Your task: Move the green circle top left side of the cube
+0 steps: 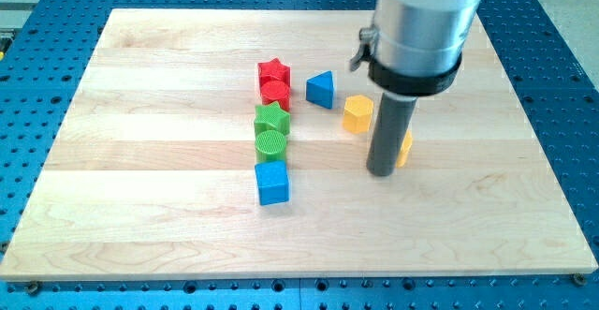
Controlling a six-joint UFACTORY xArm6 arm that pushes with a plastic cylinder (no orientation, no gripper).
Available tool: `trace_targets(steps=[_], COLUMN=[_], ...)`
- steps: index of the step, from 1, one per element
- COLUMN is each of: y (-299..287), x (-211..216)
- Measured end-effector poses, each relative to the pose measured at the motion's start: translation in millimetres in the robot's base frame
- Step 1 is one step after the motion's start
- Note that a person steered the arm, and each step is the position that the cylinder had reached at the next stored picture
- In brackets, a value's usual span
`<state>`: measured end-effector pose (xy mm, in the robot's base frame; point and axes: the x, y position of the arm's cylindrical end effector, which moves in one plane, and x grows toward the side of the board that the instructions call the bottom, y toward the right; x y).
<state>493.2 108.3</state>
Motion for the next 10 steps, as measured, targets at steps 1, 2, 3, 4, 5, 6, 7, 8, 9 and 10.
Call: trace_targets(steps=[1,2,3,4,5,6,7,8,9,10], y=[7.7,7.7,7.7,7.7,7.6,7.6,7.6,7.7,9.9,-29.5], x=[8.0,53.5,81.6,96.0,101.0,109.8,116.7,117.9,83.9,81.6])
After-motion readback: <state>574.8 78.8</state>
